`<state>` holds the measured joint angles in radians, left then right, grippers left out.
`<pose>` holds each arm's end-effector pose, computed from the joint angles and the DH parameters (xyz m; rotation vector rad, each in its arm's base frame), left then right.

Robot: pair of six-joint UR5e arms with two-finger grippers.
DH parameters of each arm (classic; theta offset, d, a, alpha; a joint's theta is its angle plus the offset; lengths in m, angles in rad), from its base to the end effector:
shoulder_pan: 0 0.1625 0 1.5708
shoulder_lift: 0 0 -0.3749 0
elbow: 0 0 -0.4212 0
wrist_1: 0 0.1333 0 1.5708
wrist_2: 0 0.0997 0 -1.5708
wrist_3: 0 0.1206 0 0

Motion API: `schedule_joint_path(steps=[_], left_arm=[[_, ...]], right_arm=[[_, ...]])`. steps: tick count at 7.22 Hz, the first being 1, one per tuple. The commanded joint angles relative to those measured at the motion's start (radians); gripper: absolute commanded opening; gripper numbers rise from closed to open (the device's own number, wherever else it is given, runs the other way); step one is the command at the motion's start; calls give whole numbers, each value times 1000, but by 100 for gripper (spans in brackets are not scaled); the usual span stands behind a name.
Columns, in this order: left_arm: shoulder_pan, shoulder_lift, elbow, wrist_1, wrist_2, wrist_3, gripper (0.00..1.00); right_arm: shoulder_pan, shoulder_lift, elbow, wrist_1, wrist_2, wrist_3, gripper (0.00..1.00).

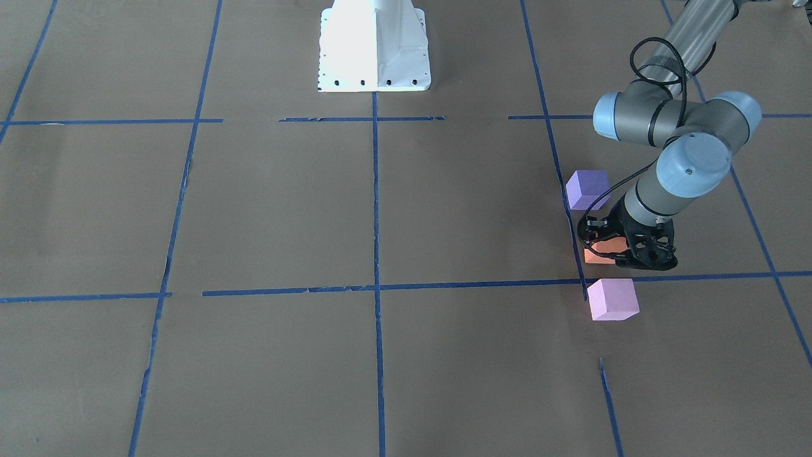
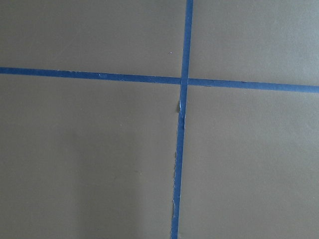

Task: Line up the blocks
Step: 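Carry the orange cube between the pink and purple cubes and lower it, then open the left gripper and raise it away from the cubes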

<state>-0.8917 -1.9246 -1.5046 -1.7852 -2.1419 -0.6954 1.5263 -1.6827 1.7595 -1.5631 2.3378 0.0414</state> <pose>0.3678 -0.5641 0.4357 0.0228 0.7416 0.1278 0.0280 -0.4865 0.5808 0.0473 -0.7693 -0.0354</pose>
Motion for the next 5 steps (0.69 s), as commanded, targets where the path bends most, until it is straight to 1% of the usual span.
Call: schedule_joint_path(steps=[1,2,3,4,5], left_arm=[[-25,-1,-8,7,-56,-1,100],[-88,-1,-38,57,-58,10,100],[-148,-5,-116,167,-58,63,100],[-220,-7,-184,281,-58,206,100],[-305,15,-199,296,-61,379,100]], right_arm=[[0,0,0,0,0,0,100],[0,0,0,0,0,0,100],[0,0,0,0,0,0,100],[0,0,0,0,0,0,100],[0,0,0,0,0,0,100]])
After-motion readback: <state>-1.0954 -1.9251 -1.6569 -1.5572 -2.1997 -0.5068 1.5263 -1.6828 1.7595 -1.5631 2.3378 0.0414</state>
